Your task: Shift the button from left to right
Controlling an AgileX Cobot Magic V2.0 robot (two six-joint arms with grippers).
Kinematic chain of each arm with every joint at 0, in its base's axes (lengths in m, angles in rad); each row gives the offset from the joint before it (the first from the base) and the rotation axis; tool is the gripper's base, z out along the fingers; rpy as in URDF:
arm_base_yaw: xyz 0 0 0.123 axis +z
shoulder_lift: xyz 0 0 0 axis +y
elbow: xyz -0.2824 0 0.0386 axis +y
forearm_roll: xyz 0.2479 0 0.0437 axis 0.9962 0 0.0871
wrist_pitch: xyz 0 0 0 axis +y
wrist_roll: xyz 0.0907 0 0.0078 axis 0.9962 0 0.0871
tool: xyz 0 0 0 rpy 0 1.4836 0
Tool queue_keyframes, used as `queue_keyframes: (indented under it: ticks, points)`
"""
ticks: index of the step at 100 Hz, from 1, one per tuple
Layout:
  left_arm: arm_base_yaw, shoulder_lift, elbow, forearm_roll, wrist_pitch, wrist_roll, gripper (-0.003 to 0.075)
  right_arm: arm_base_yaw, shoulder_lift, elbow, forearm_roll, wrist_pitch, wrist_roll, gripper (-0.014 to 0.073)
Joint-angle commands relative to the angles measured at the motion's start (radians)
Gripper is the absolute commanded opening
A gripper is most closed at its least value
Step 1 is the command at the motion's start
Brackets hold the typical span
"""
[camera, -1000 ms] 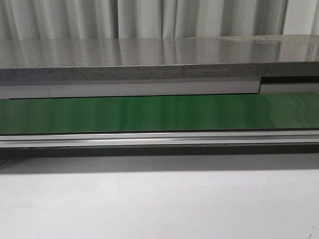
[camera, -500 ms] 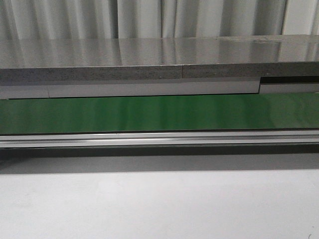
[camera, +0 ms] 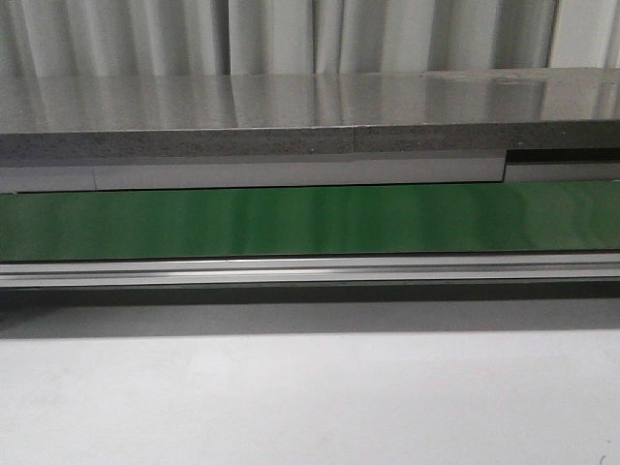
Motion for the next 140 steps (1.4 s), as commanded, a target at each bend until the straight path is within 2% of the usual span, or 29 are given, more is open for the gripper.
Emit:
queue_keyframes:
  ticks: [1,22,41,59,79,86,93,117,140]
  points:
    - [-0.007,0.006,-0.03,-0.014,-0.069,0.0,-0.0019,0.044,-0.117,0.061,0.008,-0.146,-0.007,0.0437]
    - [-0.007,0.006,-0.03,-0.014,-0.069,0.0,-0.0019,0.123,-0.314,0.345,0.008,-0.354,-0.007,0.0437]
    - [-0.007,0.006,-0.03,-0.014,-0.069,0.0,-0.0019,0.154,-0.506,0.601,0.0,-0.504,-0.007,0.0437]
    - [-0.007,0.006,-0.03,-0.014,-0.069,0.0,-0.0019,0.177,-0.703,0.78,0.03,-0.531,-0.005,0.0435]
    - [-0.007,0.006,-0.03,-0.014,-0.069,0.0,-0.0019,0.19,-0.894,0.845,0.056,-0.493,-0.006,0.043]
    - [-0.007,0.006,-0.03,-0.014,-0.069,0.0,-0.0019,0.19,-0.924,0.853,0.056,-0.477,-0.006,0.0388]
    - [-0.007,0.006,-0.03,-0.014,-0.069,0.0,-0.0019,0.19,-0.934,0.856,0.056,-0.474,-0.006,0.0307]
    - [-0.007,0.006,-0.03,-0.014,-0.069,0.0,-0.0019,0.19,-0.935,0.856,0.056,-0.476,-0.006,-0.0073]
    - [-0.007,0.006,-0.03,-0.014,-0.069,0.0,-0.0019,0.19,-0.935,0.856,0.056,-0.475,-0.006,-0.0068]
